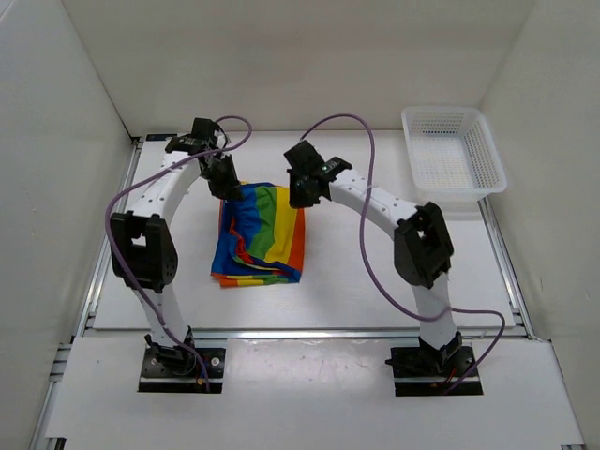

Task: Fold and stack the shorts
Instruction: Fold the shorts

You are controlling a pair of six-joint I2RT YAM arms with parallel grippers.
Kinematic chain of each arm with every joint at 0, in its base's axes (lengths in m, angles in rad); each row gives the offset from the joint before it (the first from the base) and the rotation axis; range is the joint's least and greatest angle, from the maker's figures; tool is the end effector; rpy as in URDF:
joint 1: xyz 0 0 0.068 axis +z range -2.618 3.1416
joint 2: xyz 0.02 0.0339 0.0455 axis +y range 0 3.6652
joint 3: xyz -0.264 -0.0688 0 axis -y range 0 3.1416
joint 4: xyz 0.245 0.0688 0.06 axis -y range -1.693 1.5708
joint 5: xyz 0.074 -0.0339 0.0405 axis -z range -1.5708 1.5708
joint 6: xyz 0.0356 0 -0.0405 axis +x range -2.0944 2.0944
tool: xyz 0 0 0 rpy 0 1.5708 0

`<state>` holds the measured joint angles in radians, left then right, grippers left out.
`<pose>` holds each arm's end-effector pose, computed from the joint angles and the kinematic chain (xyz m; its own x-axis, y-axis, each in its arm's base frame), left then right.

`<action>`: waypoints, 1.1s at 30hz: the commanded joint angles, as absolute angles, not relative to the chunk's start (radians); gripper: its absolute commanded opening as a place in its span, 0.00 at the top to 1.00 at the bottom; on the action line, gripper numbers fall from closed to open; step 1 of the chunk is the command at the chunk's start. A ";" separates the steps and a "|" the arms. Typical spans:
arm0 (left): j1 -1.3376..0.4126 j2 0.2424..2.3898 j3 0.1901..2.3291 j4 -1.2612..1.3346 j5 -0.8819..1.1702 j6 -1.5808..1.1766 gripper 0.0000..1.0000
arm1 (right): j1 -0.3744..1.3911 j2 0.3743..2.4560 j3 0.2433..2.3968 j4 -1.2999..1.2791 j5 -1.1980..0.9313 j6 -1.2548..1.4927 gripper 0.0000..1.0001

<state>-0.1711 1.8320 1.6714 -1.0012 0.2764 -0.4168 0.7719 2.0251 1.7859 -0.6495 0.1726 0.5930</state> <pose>0.3754 -0.0747 0.2893 -0.9363 -0.2335 -0.2623 -0.1185 0.9132 -0.3899 0.3316 0.3143 0.2663 -0.8019 -0.0123 -0.5973 -0.1946 0.9506 0.2418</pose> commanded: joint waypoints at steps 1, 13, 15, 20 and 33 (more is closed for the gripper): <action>-0.143 1.925 1.722 -0.985 0.232 -0.423 0.80 | 0.704 2.167 1.935 -0.657 0.039 0.514 0.89; -0.095 2.247 1.953 -1.029 0.209 -0.385 0.80 | 0.655 2.490 2.232 -0.672 0.024 0.525 0.96; -0.095 2.247 1.953 -1.029 0.198 -0.385 0.80 | 0.655 2.488 2.214 -0.684 0.046 0.525 0.99; -0.095 2.185 2.025 -1.112 0.172 -0.365 0.69 | 0.655 2.268 2.097 -0.684 0.109 0.515 0.92; -0.086 1.506 1.823 -1.076 0.085 -0.440 0.27 | 0.491 1.424 1.448 -0.736 0.465 0.506 0.00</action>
<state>-0.0925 1.7126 1.9560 -1.0973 0.1513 -0.3939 0.5564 1.5017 1.5688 -0.6495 0.3431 0.5137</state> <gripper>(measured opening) 0.730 0.998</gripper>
